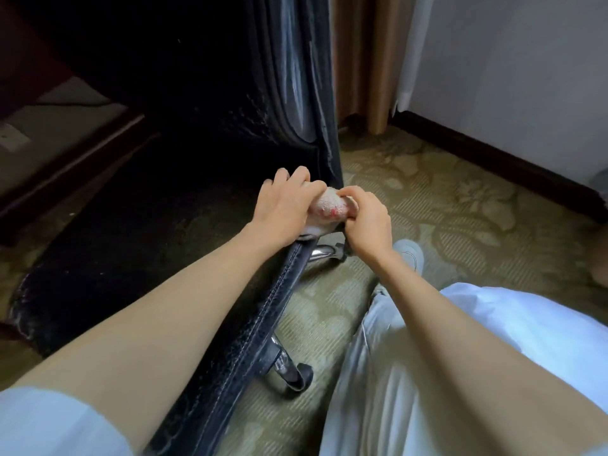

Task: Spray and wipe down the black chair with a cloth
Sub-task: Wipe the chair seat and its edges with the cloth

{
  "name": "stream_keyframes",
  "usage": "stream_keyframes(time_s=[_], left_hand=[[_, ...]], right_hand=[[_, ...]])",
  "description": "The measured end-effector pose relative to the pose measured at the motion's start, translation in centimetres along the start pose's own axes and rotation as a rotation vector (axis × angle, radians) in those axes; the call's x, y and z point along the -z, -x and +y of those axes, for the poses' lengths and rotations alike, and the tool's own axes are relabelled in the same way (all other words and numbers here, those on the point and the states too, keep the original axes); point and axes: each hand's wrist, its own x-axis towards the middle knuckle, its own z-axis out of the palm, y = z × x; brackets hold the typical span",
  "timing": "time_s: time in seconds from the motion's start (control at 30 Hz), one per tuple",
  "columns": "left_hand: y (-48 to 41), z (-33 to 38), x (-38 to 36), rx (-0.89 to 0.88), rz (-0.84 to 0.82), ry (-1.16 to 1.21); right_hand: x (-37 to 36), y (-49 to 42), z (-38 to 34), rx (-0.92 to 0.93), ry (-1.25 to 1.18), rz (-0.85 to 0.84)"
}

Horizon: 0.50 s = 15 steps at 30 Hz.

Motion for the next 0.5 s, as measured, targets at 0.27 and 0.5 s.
stream_keyframes(time_s=[0.27, 0.5], left_hand=[[-0.4, -1.4, -2.1, -0.021, -0.112, 0.101], [0.2, -2.4, -2.6, -0.054, -0.107, 0.124]], right_hand=[[-3.2, 0.5, 0.1, -0.214, -0.303, -0.058], [-3.9, 1.7, -0.7, -0.256, -0.349, -0.006]])
